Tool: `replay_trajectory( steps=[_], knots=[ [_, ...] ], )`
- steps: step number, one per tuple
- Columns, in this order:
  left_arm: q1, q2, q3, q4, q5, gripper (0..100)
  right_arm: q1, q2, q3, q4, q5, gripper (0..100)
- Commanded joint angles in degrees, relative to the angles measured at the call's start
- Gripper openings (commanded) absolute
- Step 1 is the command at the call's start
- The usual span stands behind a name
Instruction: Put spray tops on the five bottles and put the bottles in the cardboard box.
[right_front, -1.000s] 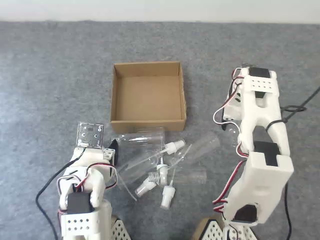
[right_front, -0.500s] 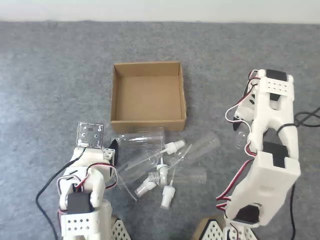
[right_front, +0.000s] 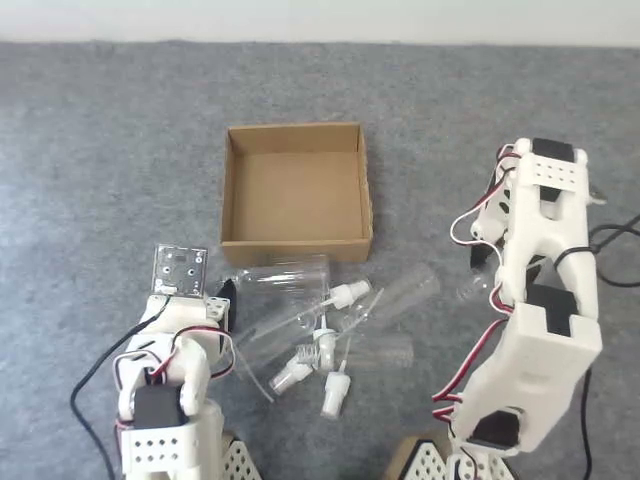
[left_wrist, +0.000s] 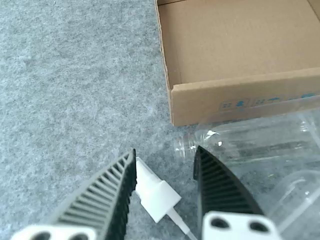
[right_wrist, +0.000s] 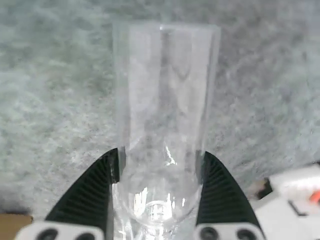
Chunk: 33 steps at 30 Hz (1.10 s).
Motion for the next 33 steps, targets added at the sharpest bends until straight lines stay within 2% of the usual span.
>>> replay_trajectory(
  steps=[1,16,25,33],
  knots=[
    [-0.3,-0.9,-1.9,-0.2,-0.4,18,0.8,-4.7,-3.1,1.9,-6.6,4.1],
    [-0.3,-0.9,-1.9,0.0,-0.4,18,2.9,-4.6,-2.2,1.8,-7.7,3.8],
    [-0.3,-0.9,-1.3,-0.2,-0.4,18,2.9,-4.6,-1.8,1.3,-14.9,4.2],
    [-0.3,-0.9,-1.3,-0.3,-0.4,18,2.9,-4.6,-1.8,1.3,-15.6,4.3]
  ],
)
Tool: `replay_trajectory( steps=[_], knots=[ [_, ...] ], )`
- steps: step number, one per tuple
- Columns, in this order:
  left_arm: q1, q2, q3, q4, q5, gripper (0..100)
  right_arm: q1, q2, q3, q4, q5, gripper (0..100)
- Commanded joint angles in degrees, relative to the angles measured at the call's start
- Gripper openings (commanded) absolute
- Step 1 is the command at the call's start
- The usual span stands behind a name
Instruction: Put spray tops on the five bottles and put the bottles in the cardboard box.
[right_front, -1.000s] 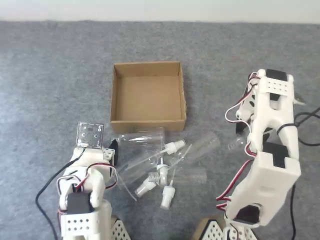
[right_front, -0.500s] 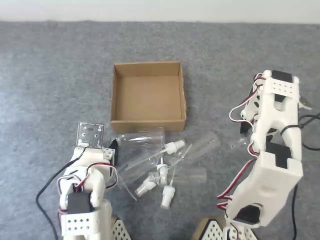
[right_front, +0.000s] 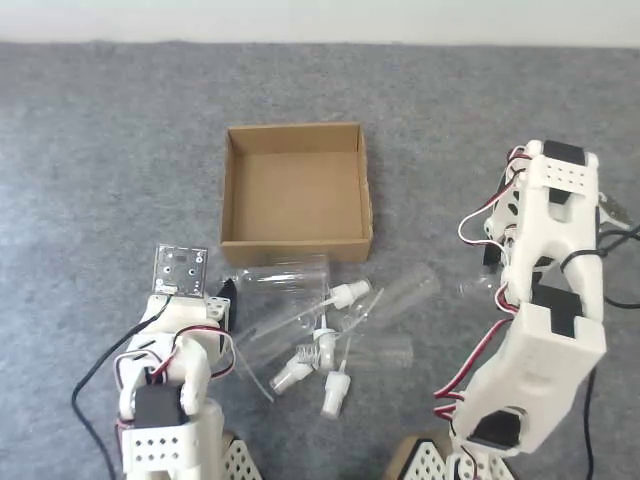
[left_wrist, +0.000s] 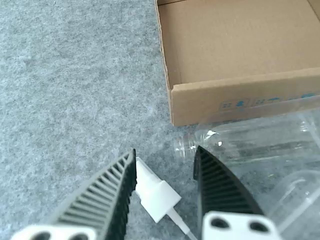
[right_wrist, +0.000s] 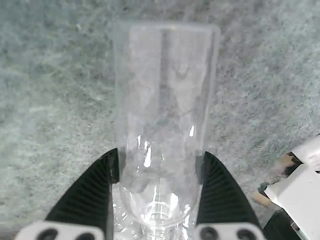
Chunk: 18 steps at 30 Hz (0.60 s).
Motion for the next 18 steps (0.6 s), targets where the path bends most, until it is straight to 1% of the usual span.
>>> replay_trajectory(
  steps=[1,4,5,9,12,18],
  knots=[
    [-0.3,-0.9,-1.3,-0.3,-0.4,18,0.5,-4.5,-1.8,1.1,-1.0,4.3],
    [-0.3,-0.9,-1.3,-0.3,-0.4,18,0.2,-4.5,-1.8,1.1,-1.0,5.0],
    [-0.3,-0.9,-1.3,-0.3,-0.4,18,0.1,-4.5,-1.8,1.1,-1.0,6.9],
    [-0.3,-0.9,-1.3,-0.3,-0.4,18,0.0,-4.5,-1.8,1.2,-1.0,19.1],
    [-0.3,-0.9,-1.3,-0.3,-0.4,18,0.0,-4.5,-1.8,1.4,-1.0,25.3],
    [-0.3,-0.9,-1.2,-0.3,-0.4,18,0.0,-4.5,-1.8,1.1,-1.0,26.4]
  ],
)
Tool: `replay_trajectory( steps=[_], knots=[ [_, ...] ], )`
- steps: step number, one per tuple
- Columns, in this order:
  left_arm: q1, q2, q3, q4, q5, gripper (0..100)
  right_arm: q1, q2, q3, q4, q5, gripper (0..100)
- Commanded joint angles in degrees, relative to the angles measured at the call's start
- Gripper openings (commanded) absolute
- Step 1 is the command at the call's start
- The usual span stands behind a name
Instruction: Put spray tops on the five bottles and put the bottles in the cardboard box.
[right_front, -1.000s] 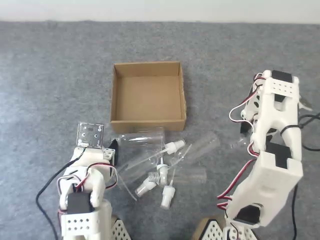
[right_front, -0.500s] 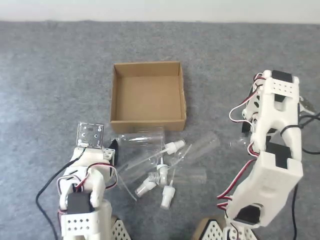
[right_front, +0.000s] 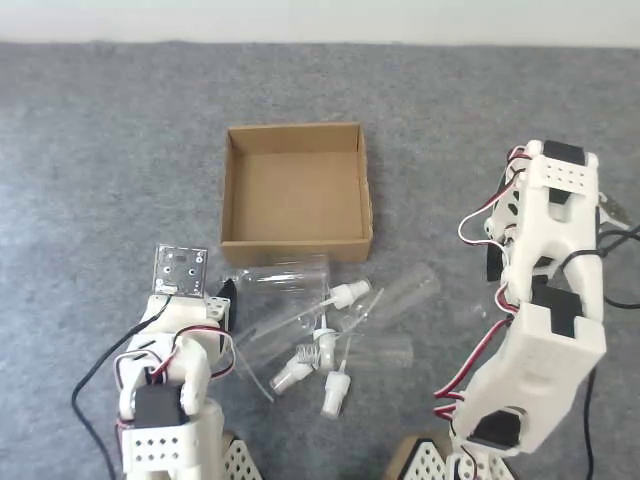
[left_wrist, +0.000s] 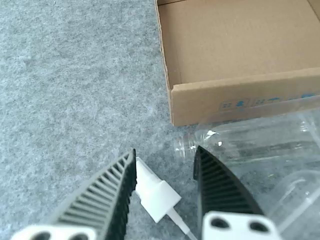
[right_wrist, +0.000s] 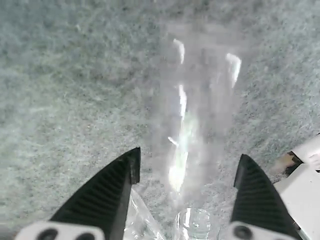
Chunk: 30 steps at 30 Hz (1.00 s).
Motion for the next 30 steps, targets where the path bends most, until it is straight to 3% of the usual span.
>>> replay_trajectory(
  steps=[1,18,30],
  knots=[
    [-0.3,-0.9,-1.2,-0.3,-0.4,18,0.0,-4.5,-1.8,1.1,-0.6,26.4],
    [-0.3,-0.9,-1.2,-0.3,-0.4,18,-5.9,-5.4,-4.0,3.0,-0.3,26.7],
    [-0.3,-0.9,-1.2,-0.3,-0.4,18,-5.5,-16.7,-3.8,3.1,-0.2,26.7]
  ],
)
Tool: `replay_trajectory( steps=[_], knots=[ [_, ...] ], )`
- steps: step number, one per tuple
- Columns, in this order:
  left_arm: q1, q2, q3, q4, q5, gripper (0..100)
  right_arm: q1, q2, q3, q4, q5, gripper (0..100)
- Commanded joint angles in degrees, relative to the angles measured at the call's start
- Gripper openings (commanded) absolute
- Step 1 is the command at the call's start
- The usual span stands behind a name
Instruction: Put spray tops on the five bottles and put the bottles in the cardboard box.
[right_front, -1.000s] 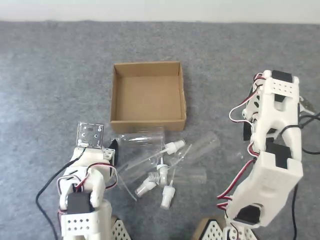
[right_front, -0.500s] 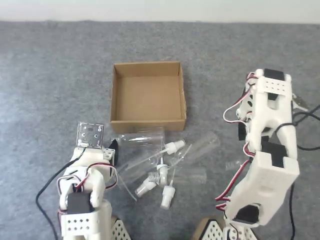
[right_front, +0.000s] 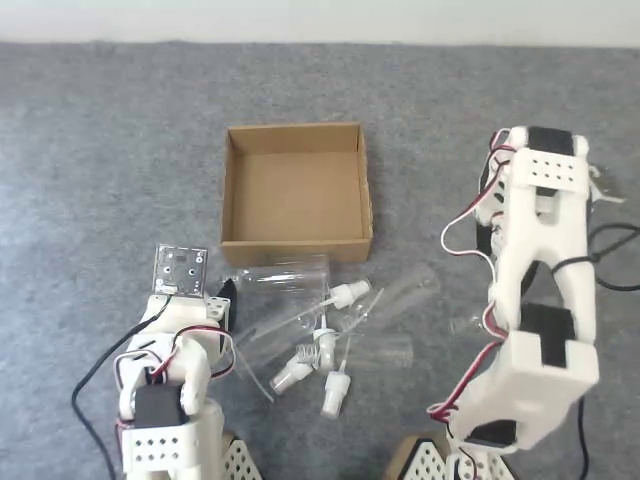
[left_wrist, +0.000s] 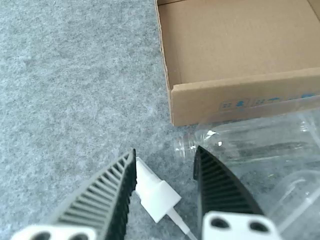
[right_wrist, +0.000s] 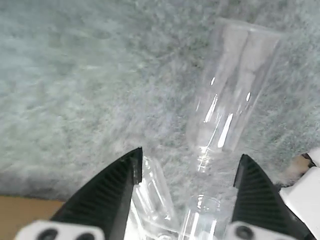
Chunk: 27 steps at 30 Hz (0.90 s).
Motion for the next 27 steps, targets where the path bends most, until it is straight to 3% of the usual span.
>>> replay_trajectory(
  steps=[1,14,27],
  knots=[
    [-0.3,-0.9,-1.2,-0.3,-0.4,18,-0.2,-7.2,-3.2,2.5,-0.2,26.7],
    [-0.3,-0.9,-1.2,-0.3,-0.4,18,-0.1,-13.7,-1.4,2.6,0.0,26.5],
    [-0.3,-0.9,-1.2,-0.3,-0.4,18,-0.1,-23.9,2.7,2.5,18.0,26.4]
  ],
)
